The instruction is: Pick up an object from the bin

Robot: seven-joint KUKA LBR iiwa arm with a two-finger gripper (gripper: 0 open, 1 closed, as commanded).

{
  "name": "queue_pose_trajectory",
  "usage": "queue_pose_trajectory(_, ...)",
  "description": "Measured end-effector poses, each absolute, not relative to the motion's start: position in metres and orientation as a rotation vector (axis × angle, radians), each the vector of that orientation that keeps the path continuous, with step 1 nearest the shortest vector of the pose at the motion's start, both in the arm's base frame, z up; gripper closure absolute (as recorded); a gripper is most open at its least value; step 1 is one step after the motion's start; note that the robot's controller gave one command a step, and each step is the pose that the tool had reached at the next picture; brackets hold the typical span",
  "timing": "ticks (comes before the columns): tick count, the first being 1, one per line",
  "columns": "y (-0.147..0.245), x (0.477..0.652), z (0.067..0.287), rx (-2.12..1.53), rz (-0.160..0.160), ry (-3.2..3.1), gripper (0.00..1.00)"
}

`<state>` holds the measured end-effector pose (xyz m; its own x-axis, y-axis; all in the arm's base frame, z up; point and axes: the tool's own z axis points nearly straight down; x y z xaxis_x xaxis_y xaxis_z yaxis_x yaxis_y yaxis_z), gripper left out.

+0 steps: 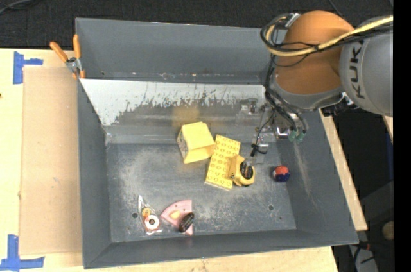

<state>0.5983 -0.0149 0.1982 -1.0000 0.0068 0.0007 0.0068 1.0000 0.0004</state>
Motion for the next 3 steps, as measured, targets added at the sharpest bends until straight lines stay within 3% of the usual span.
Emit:
queue_pose_trajectory(1,0.0,0.59,0.176,0.162,0.001,-3.141,0.0)
queue_pose_trajectory(2,0.041,0.608,0.163,0.287,-0.001,-3.13,0.0)
queue_pose_trajectory(3,0.04,0.61,0.105,0.475,-0.003,-3.118,0.0)
